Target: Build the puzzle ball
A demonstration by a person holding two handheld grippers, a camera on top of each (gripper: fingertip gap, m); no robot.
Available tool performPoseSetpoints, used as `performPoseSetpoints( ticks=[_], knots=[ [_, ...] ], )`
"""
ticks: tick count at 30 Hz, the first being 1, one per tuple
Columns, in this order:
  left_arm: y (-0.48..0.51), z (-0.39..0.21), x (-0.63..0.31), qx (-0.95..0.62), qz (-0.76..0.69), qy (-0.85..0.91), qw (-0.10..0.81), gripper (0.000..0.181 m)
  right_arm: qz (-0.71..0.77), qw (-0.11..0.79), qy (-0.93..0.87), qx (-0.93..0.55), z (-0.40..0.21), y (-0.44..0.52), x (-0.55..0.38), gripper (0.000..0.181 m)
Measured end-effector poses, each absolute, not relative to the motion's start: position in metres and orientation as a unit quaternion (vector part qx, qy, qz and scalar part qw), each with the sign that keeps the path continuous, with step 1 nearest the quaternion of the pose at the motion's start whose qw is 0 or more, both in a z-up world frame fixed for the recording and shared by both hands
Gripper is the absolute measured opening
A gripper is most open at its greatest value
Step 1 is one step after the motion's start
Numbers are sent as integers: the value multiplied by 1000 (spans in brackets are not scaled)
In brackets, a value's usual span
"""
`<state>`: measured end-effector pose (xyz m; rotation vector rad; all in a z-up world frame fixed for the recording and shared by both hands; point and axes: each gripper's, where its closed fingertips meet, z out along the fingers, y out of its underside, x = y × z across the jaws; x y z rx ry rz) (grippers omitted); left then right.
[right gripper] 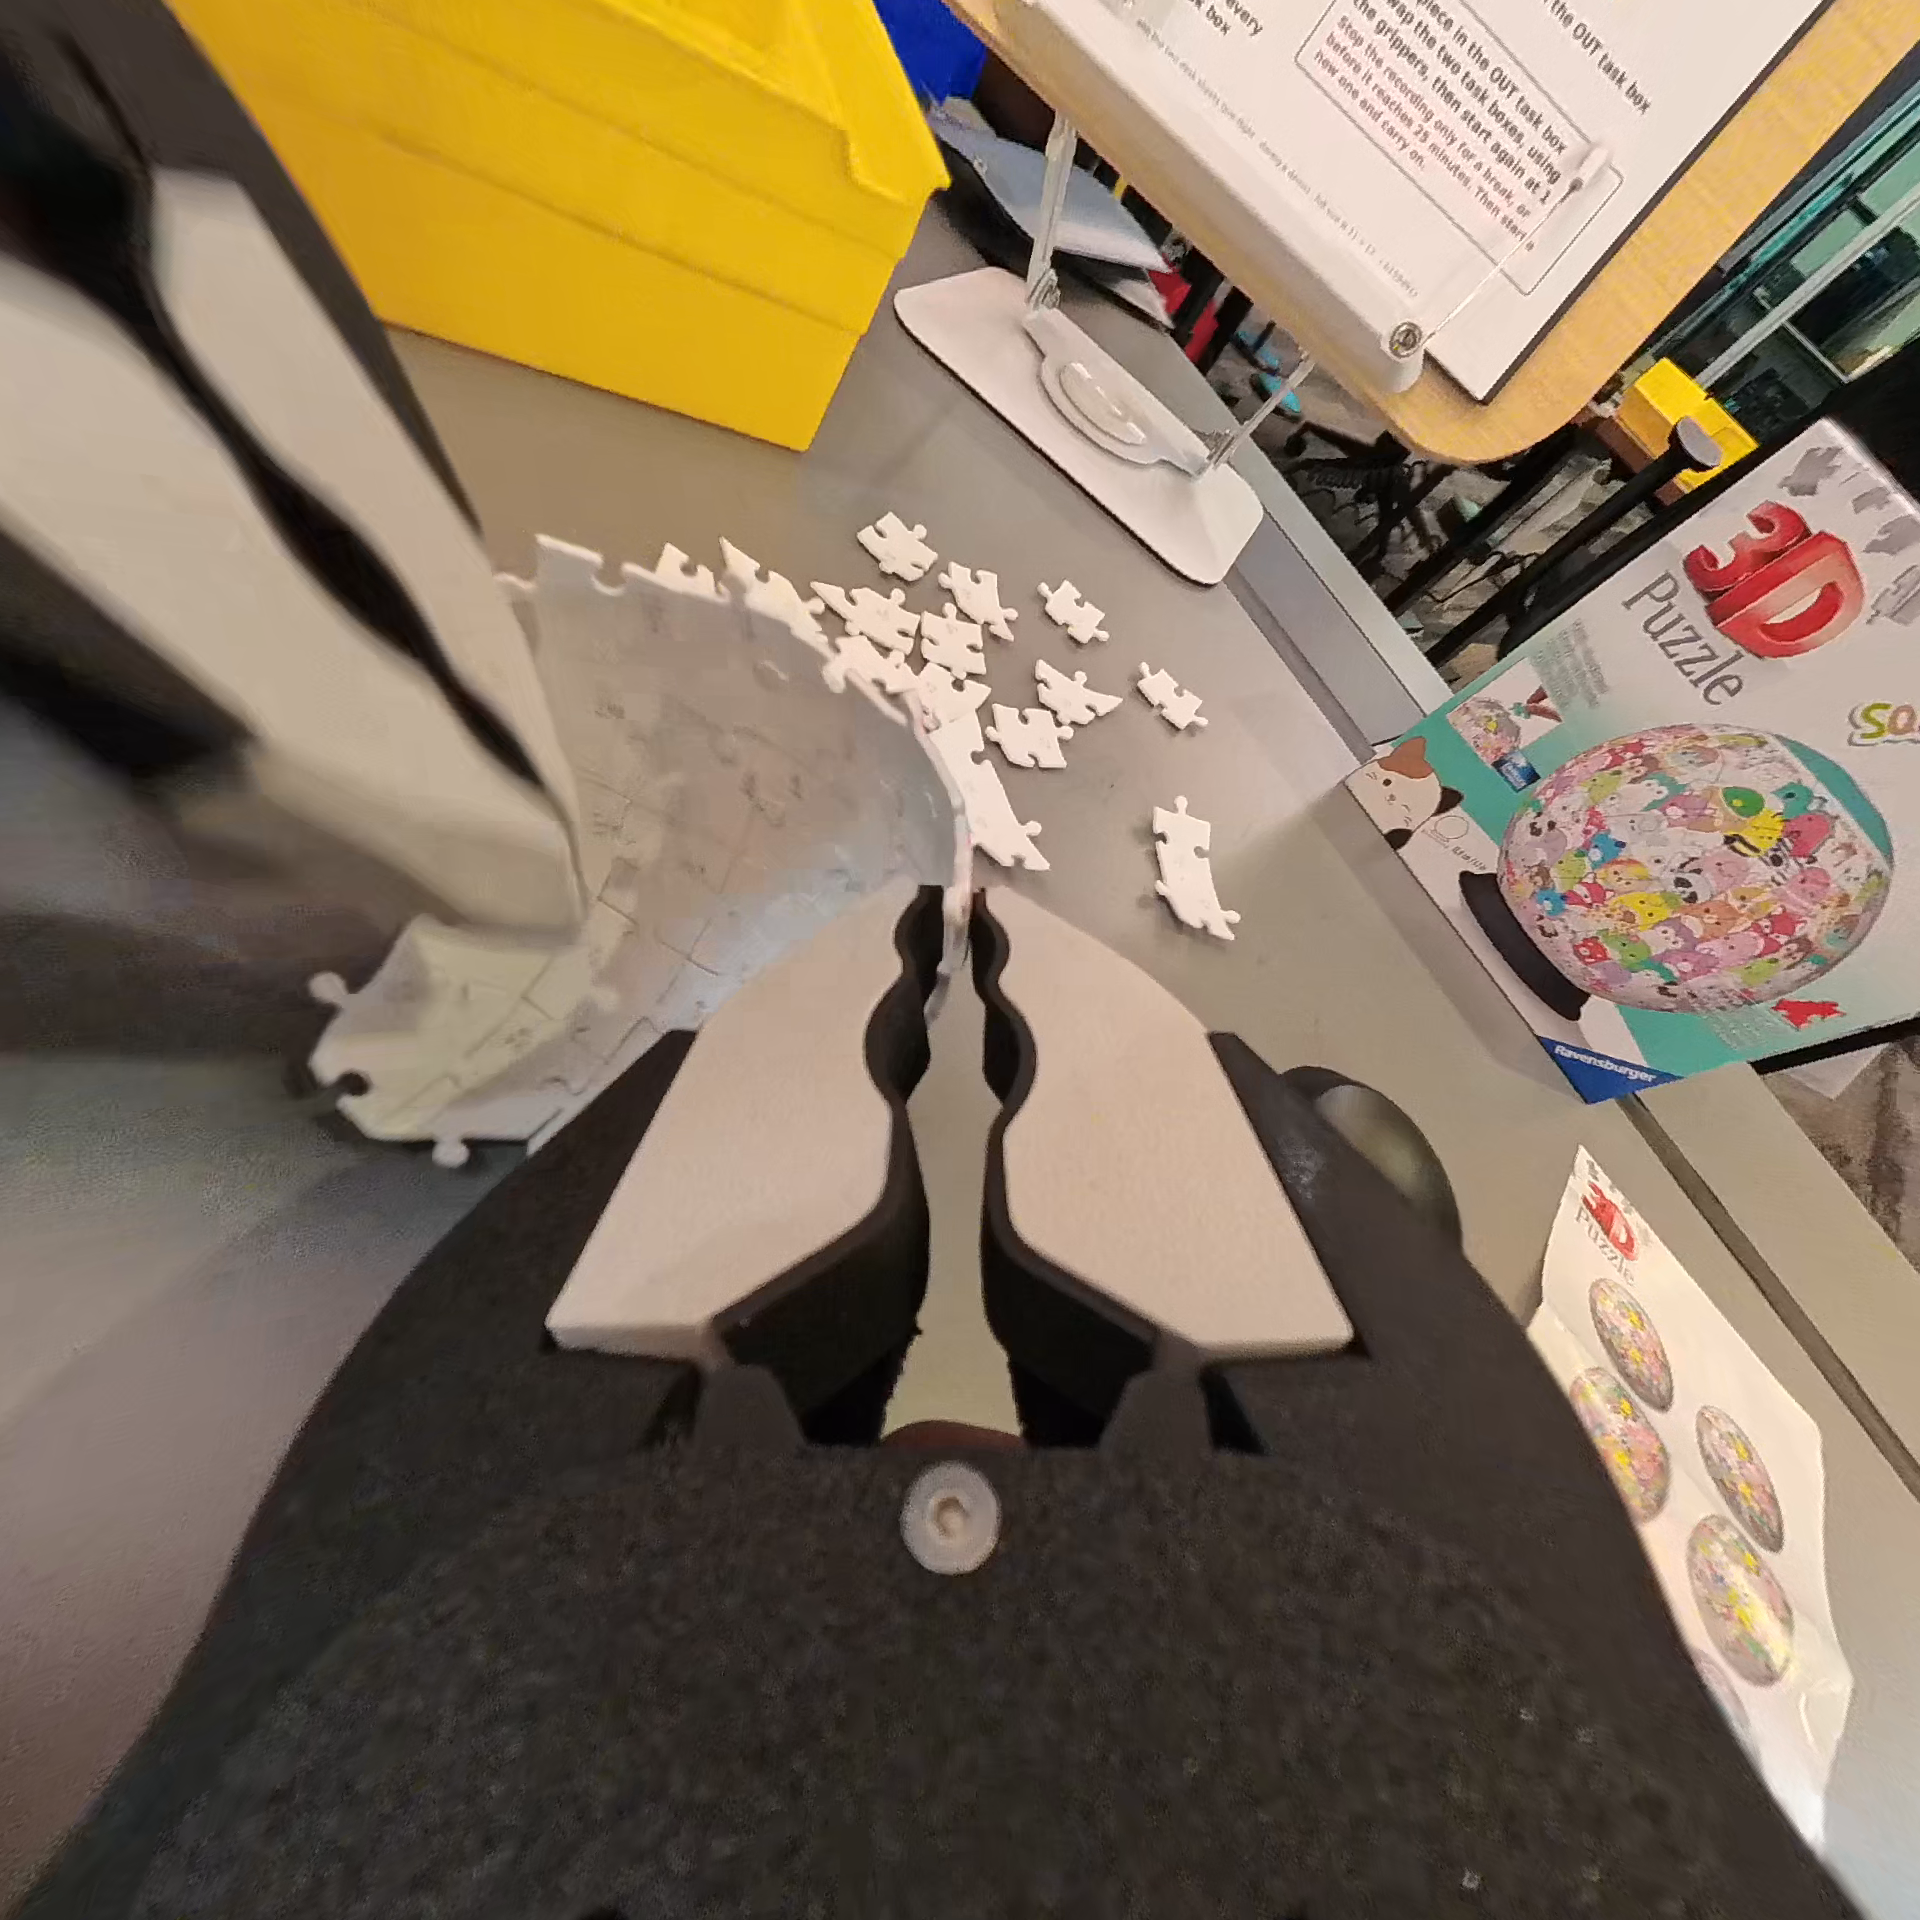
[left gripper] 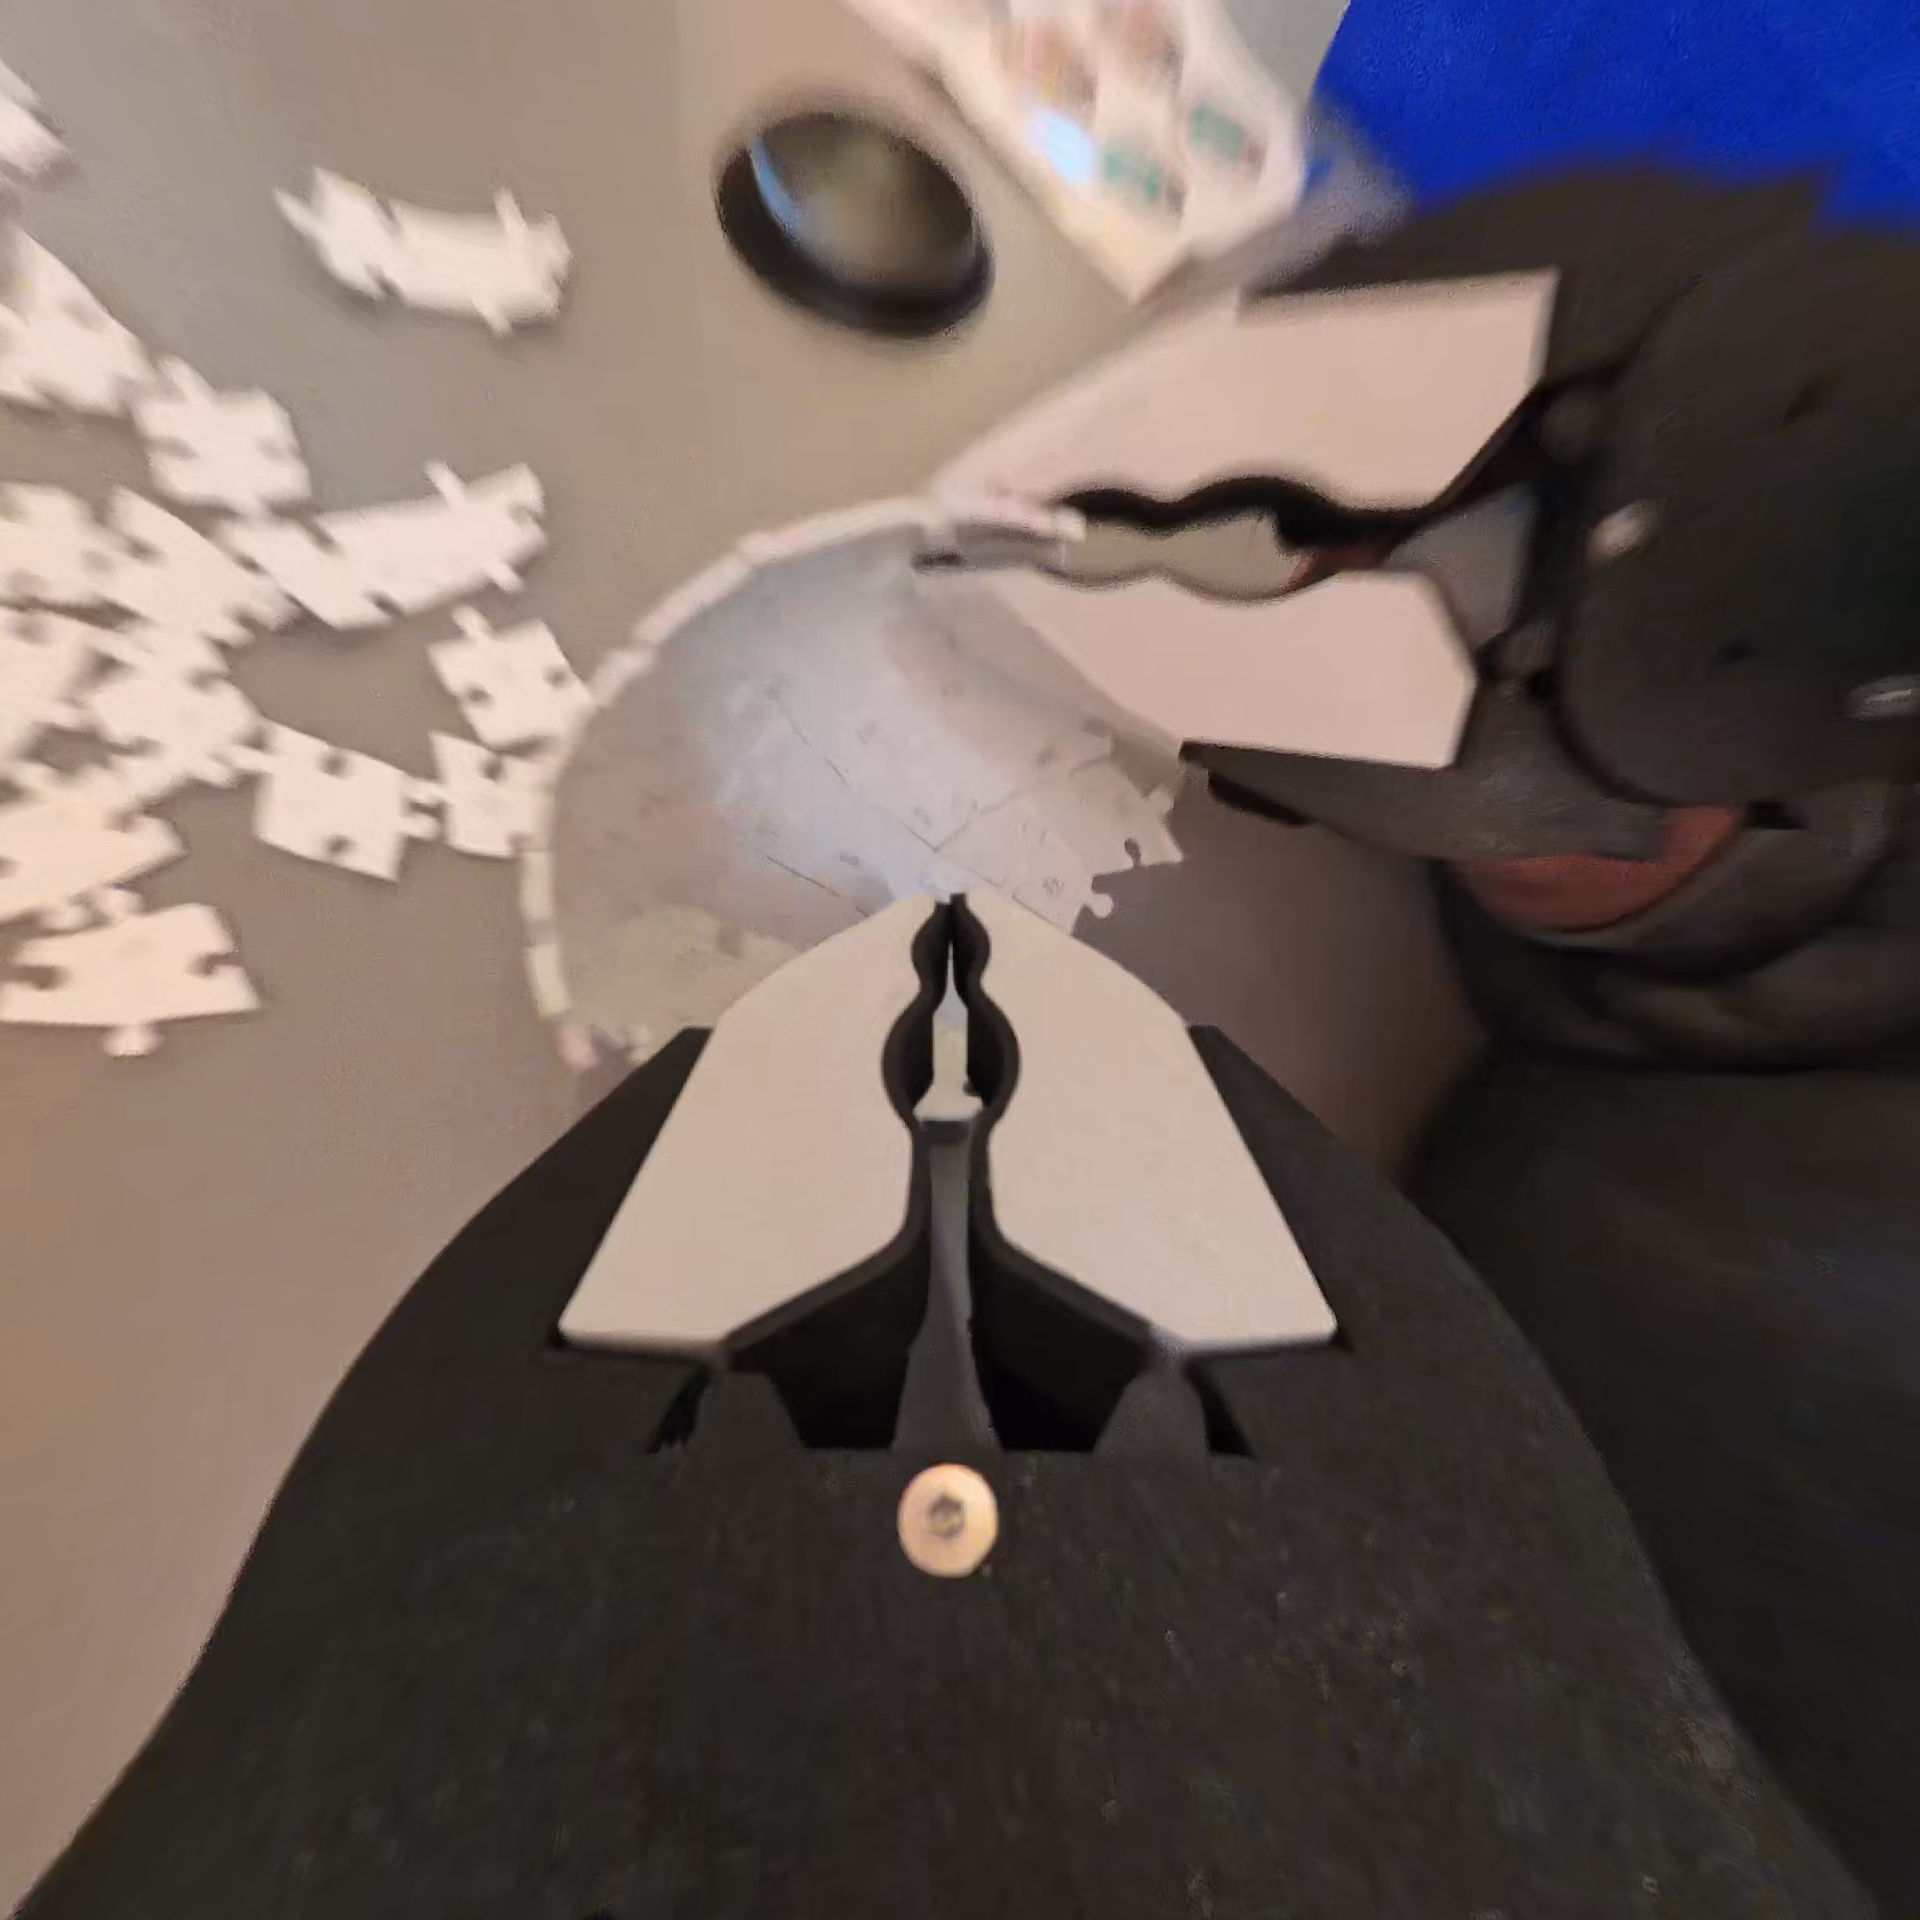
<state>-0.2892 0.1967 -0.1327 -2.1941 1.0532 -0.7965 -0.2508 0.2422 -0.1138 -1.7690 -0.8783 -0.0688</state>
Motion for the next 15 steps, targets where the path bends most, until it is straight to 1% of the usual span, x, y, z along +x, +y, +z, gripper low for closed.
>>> performPoseSetpoints(
  ticks=[2, 5, 6, 9, 12, 15],
  knots=[
    [211, -104, -311, -811, -320, 363, 329, 0, -32, 544, -377, -749, -112, 243, -248, 5],
    [236, -98, -349, -826, -295, 329, 351, 0, -28, 525, -400, -750, -112, 246, -244, 5],
    [241, -101, -357, -828, -295, 320, 352, 0, -26, 516, -407, -753, -113, 247, -242, 5],
    [241, -102, -354, -818, -354, 303, 337, 12, -25, 486, -426, -763, -117, 252, -232, 5],
    [229, -97, -338, -791, -421, 298, 328, 15, -34, 459, -449, -765, -114, 254, -225, 5],
    [220, -110, -334, -793, -410, 318, 320, 17, -81, 440, -482, -753, -107, 254, -219, 4]
  ],
)
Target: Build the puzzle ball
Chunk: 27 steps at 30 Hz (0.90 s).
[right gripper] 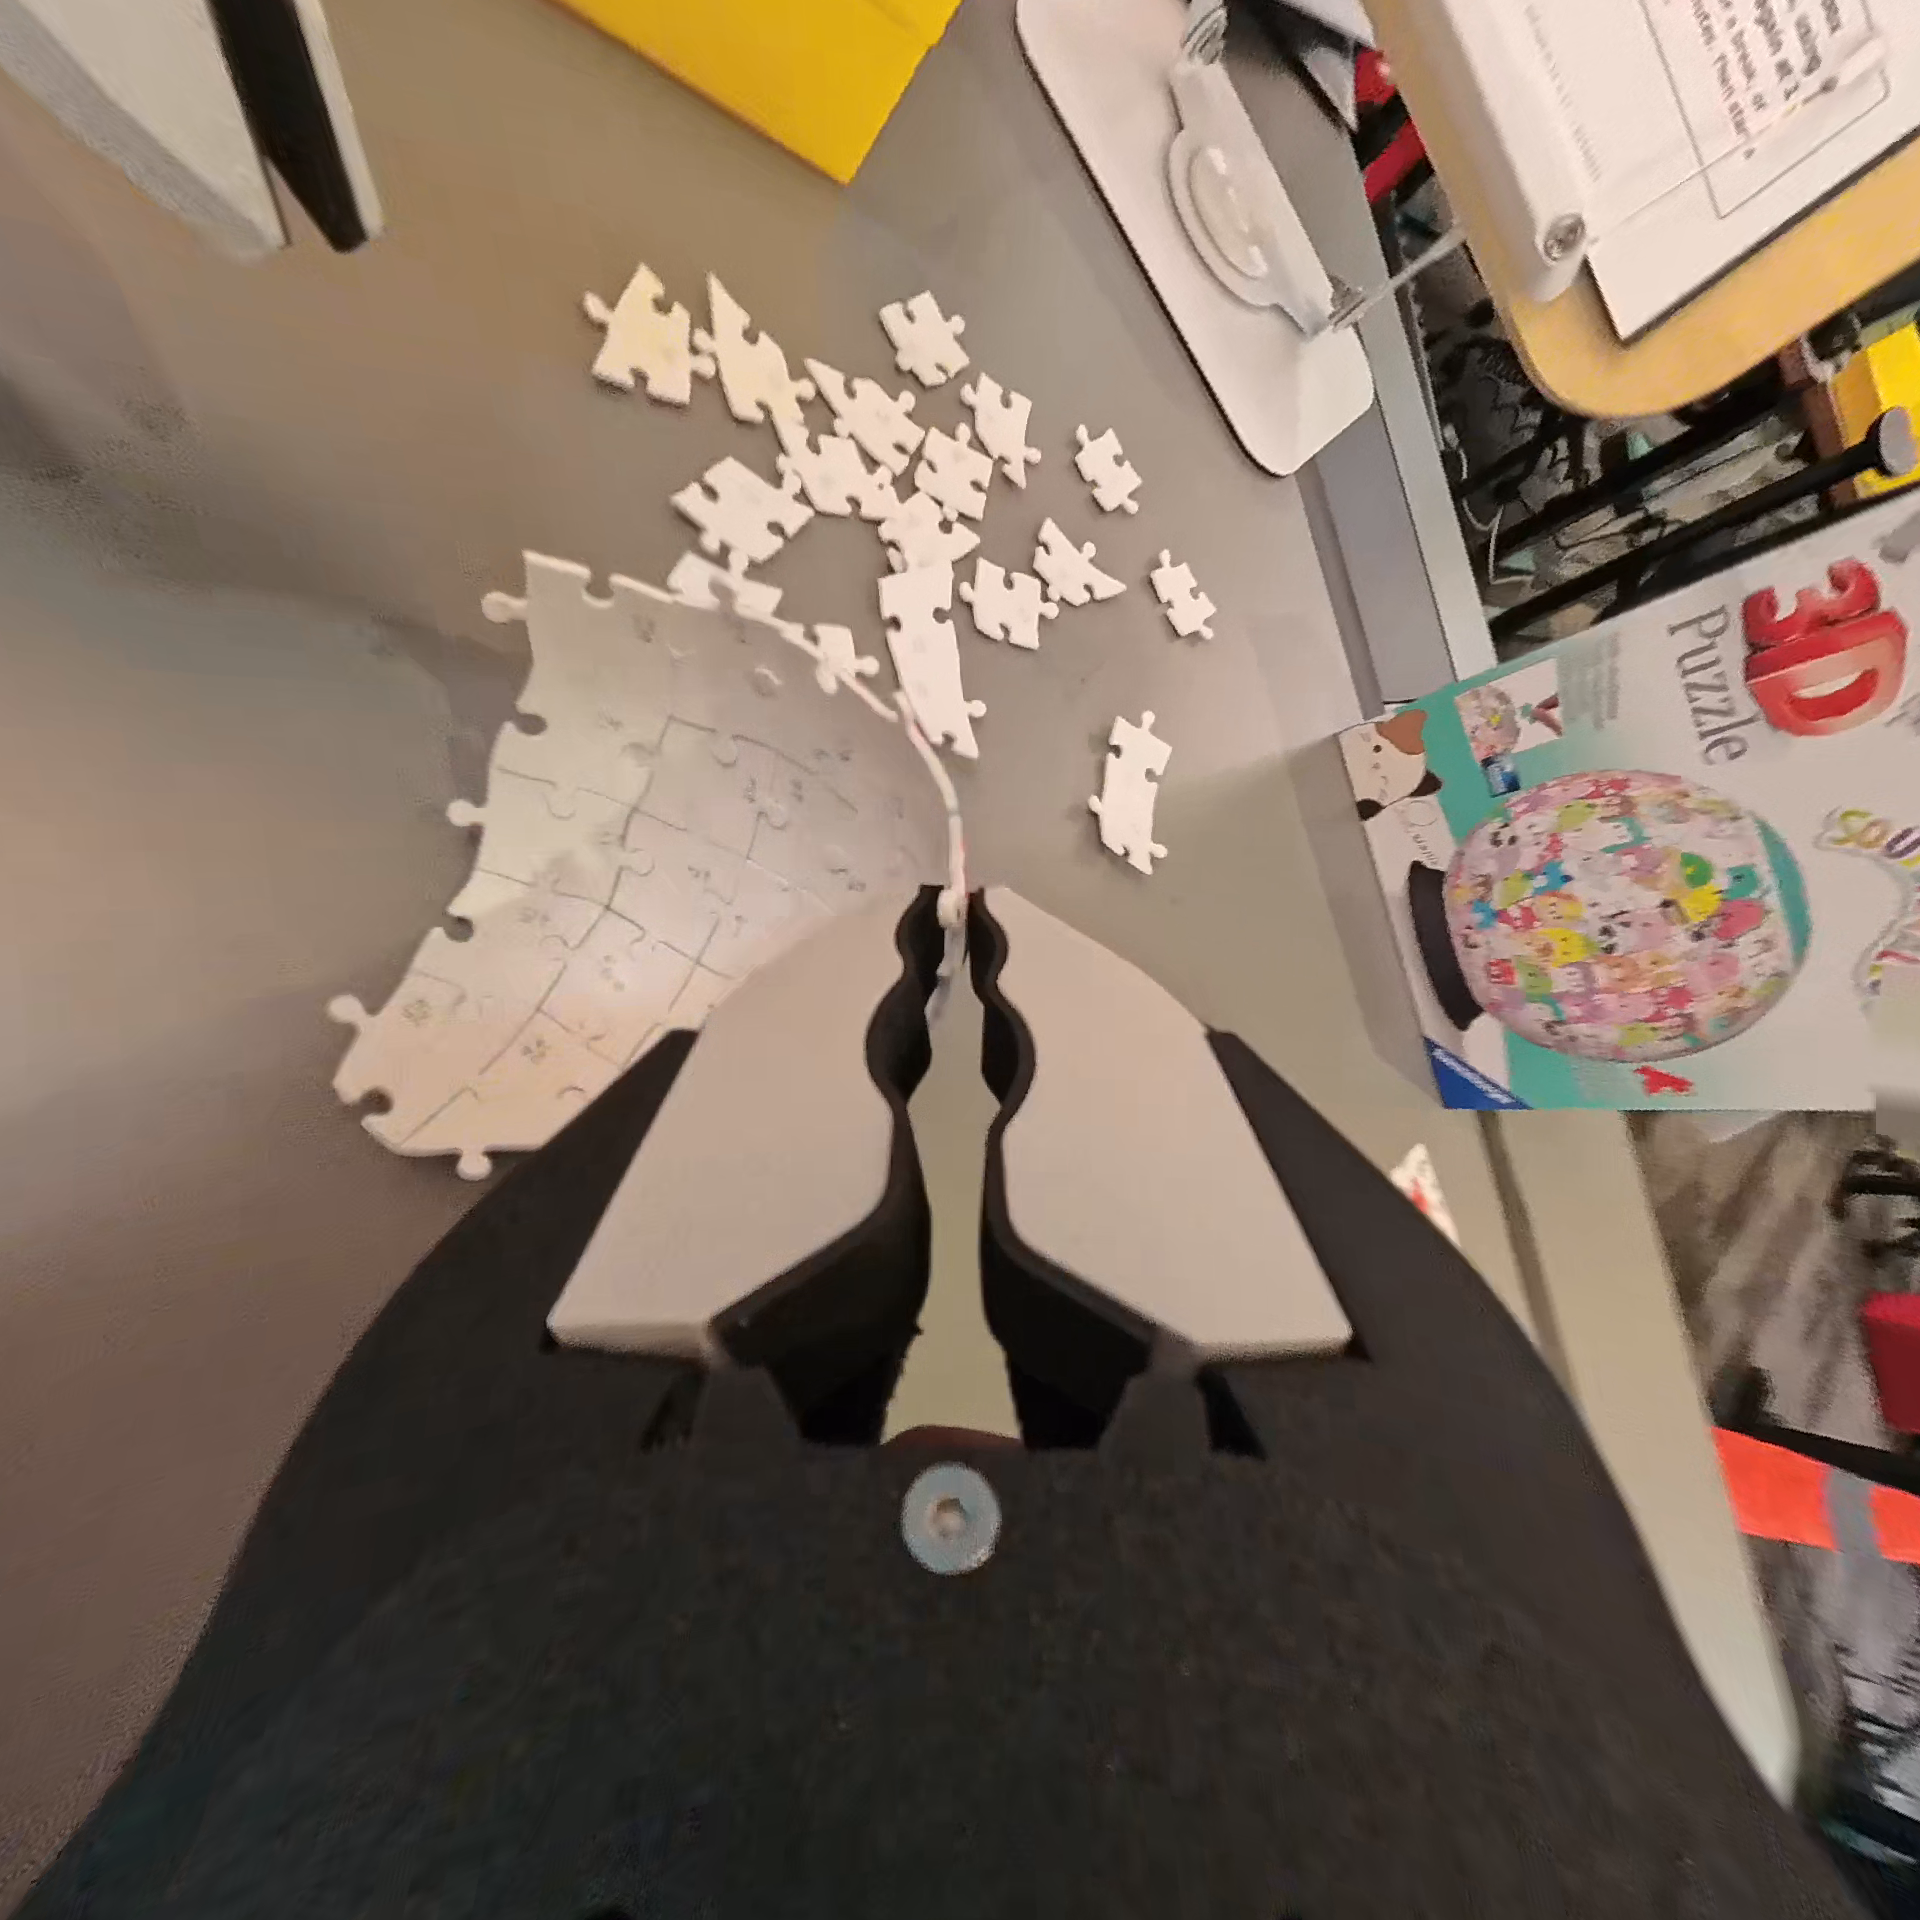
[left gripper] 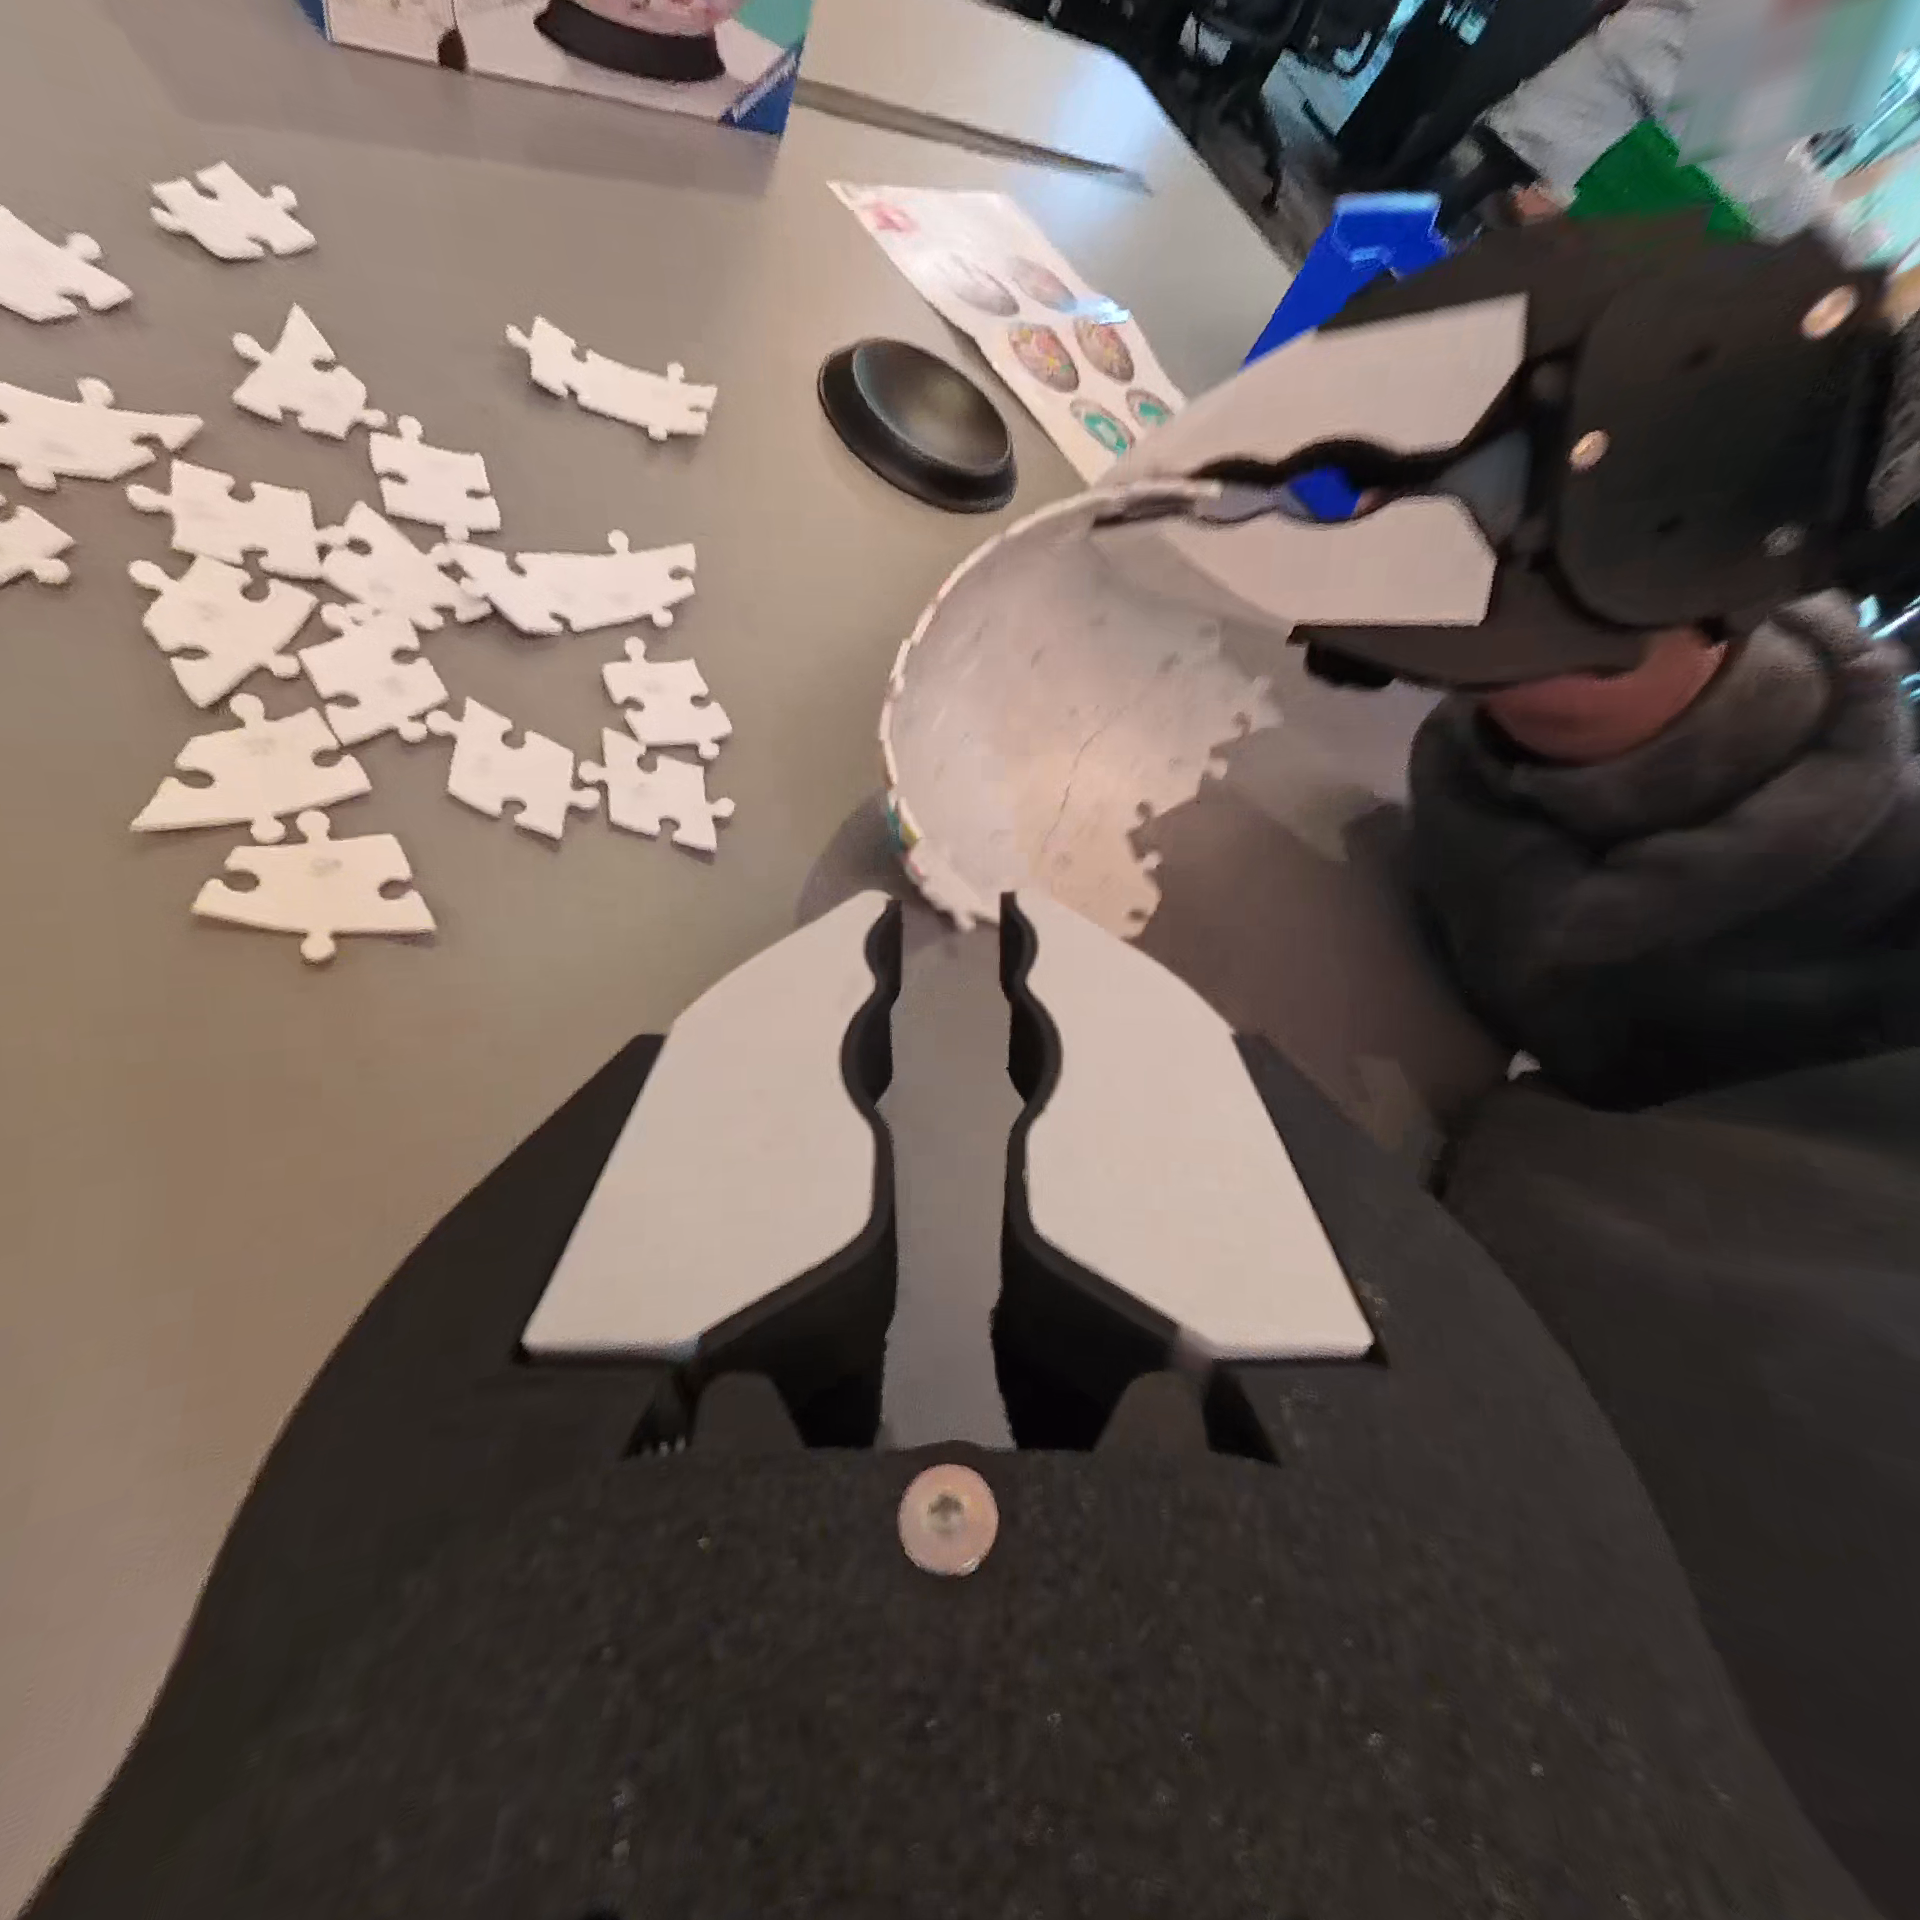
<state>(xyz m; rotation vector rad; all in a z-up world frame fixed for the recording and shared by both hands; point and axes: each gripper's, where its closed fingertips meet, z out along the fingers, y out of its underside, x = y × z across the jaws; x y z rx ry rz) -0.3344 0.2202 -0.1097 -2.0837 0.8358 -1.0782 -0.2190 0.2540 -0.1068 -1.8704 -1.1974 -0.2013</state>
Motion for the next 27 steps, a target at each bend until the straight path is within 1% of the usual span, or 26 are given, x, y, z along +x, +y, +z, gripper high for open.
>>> performPoseSetpoints(
  ticks=[3, 7, 11, 15, 20, 27],
  knots=[
    [216, -126, -338, -805, -377, 333, 315, 17, -129, 423, -509, -739, -104, 252, -217, 4],
    [216, -128, -339, -805, -349, 348, 329, 17, -162, 451, -527, -702, -96, 245, -223, 4],
    [213, -130, -337, -802, -337, 362, 335, 17, -186, 498, -529, -661, -91, 239, -226, 4],
    [211, -130, -336, -799, -329, 372, 339, 18, -170, 504, -510, -676, -93, 238, -220, 4],
    [210, -133, -335, -800, -329, 375, 334, 20, -109, 501, -471, -718, -99, 241, -209, 4],
    [207, -140, -332, -799, -331, 387, 320, 21, 97, 434, -452, -773, -129, 236, -206, 4]
  ],
)
